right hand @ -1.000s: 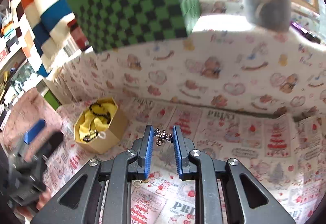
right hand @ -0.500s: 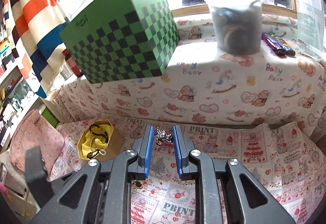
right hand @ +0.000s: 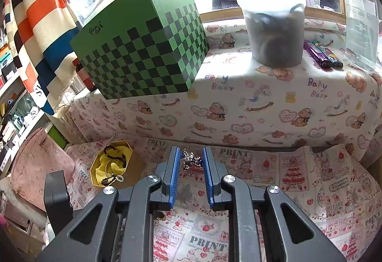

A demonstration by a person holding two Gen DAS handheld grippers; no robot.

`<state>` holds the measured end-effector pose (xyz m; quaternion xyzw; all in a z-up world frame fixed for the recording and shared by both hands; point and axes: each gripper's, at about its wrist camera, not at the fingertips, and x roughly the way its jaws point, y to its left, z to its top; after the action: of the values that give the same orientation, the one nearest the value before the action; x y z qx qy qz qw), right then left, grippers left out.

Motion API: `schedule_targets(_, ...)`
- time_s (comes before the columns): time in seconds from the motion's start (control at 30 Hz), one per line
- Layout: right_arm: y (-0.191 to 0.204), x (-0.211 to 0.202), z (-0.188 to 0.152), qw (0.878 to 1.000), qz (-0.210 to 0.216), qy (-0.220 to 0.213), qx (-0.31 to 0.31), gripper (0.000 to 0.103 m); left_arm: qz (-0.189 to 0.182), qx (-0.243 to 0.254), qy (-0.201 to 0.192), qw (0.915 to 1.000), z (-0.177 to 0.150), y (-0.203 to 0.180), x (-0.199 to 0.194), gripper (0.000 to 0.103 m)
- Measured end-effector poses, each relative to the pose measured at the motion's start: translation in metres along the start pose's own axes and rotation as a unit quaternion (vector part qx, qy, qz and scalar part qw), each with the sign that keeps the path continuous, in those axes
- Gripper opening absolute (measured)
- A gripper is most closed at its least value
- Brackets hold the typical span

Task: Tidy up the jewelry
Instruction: 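Lift the silver charm with the right gripper while the left gripper grasps a silver ring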

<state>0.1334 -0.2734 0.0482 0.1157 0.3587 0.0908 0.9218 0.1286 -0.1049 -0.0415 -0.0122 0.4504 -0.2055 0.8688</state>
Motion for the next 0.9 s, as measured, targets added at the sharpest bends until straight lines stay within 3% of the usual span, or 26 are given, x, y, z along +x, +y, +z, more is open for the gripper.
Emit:
schedule_targets(0.3,-0.004,0.005,0.000,1.000,-0.006,0.004,0.002,0.021,0.008,0.019,-0.002,0.9998,-0.003,-0.013,0.008,0.025)
schedule_targets(0.43,-0.003,0.008,-0.001,1.000,-0.009,0.007,0.002,0.021,-0.008,0.019,0.001,0.9998,-0.003,-0.012,0.010,0.006)
schedule_targets(0.53,-0.002,0.009,-0.002,1.000,-0.011,0.007,0.000,0.021,-0.001,0.021,-0.001,0.9998,-0.003,-0.013,0.012,0.002)
schedule_targets(0.73,-0.002,0.011,-0.003,1.000,-0.016,0.008,-0.001,0.021,-0.008,0.025,-0.029,0.9992,-0.004,-0.013,0.001,0.002)
schedule_targets(0.9,-0.002,0.010,-0.003,1.000,-0.015,0.006,-0.001,0.021,-0.032,0.000,-0.056,0.9979,-0.001,-0.002,-0.020,0.002)
